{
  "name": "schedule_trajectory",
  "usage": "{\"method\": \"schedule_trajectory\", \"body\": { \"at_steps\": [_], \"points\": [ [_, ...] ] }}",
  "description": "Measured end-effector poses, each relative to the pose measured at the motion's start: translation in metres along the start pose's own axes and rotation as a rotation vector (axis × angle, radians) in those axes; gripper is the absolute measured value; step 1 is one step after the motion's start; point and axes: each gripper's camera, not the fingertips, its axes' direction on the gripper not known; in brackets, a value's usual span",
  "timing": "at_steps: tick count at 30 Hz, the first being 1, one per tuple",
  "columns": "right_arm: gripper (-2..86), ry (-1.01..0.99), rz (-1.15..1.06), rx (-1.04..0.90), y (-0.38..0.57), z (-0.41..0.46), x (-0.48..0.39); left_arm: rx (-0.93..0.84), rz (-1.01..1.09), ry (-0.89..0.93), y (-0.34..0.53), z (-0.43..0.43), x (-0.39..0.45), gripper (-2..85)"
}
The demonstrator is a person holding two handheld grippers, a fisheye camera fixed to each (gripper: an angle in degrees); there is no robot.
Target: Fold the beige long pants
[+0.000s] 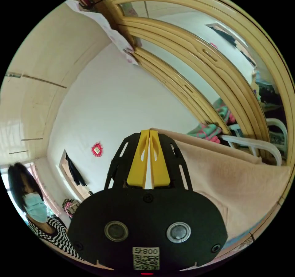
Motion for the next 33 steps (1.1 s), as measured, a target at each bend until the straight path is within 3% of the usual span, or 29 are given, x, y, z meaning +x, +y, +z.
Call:
{"method": "schedule_trajectory", "body": {
  "at_steps": [6,9,16,21,25,30,33],
  "points": [
    [-0.3,-0.156,-0.195,-0.014,-0.046,0.001,-0.165,0.055,0.098,0.097,0.088,-0.053,0.01,0.8],
    [-0.3,-0.258,-0.266,-0.018,-0.051,0.009,-0.25,0.104,0.162,0.239,0.127,-0.074,0.023,2.0],
    [-0.4,-0.433,-0.422,-0.08,-0.035,0.054,-0.452,0.231,0.501,0.397,0.219,-0.155,0.106,9.9],
    [-0.4,-0.533,-0.465,-0.142,0.005,0.104,-0.555,0.417,0.783,0.186,0.302,-0.259,0.169,14.7],
    [-0.4,-0.641,-0.419,-0.225,0.059,0.163,-0.602,0.569,0.912,-0.129,0.389,-0.344,0.2,16.3],
    [-0.3,-0.725,-0.373,-0.324,0.133,0.232,-0.645,0.459,0.895,-0.33,0.466,-0.39,0.201,13.8],
    [-0.3,-0.745,-0.339,-0.367,0.18,0.271,-0.665,0.331,0.894,-0.344,0.517,-0.403,0.192,5.1]
  ]
}}
